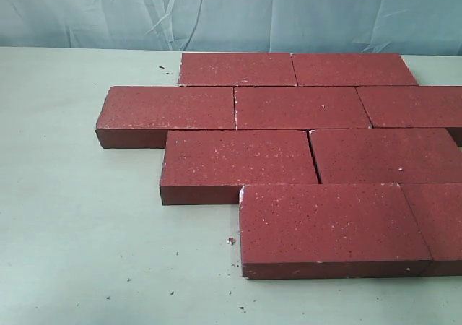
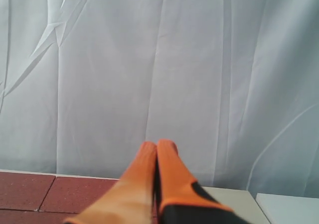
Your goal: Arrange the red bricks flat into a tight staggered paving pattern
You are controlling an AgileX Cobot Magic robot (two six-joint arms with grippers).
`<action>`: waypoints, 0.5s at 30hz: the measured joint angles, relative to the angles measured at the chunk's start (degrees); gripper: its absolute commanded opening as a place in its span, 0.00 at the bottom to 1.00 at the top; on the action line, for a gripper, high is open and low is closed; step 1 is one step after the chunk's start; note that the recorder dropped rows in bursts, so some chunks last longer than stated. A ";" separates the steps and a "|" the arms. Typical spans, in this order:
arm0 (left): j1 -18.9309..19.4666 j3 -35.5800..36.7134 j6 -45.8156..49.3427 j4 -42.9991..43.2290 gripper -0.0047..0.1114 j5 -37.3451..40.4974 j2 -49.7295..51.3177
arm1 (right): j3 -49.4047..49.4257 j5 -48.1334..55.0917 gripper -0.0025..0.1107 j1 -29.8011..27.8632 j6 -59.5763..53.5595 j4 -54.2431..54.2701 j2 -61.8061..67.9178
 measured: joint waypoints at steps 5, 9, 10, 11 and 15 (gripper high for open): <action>0.00 0.00 0.00 0.00 0.04 -0.06 0.00 | 0.60 2.02 0.02 -1.82 0.00 4.34 -1.07; 0.00 0.00 0.00 0.00 0.04 -0.06 0.00 | 3.34 3.12 0.02 -3.95 0.00 5.69 -3.27; 0.00 0.00 0.00 0.00 0.04 -0.06 0.00 | 4.12 3.26 0.02 -4.17 0.00 5.30 -4.07; 0.00 0.00 0.00 0.00 0.04 -0.06 0.00 | 5.23 3.39 0.02 -4.28 -0.10 4.69 -5.05; 0.00 0.00 0.00 0.00 0.04 -0.06 0.00 | 10.78 3.73 0.02 -4.27 -0.15 2.77 -9.93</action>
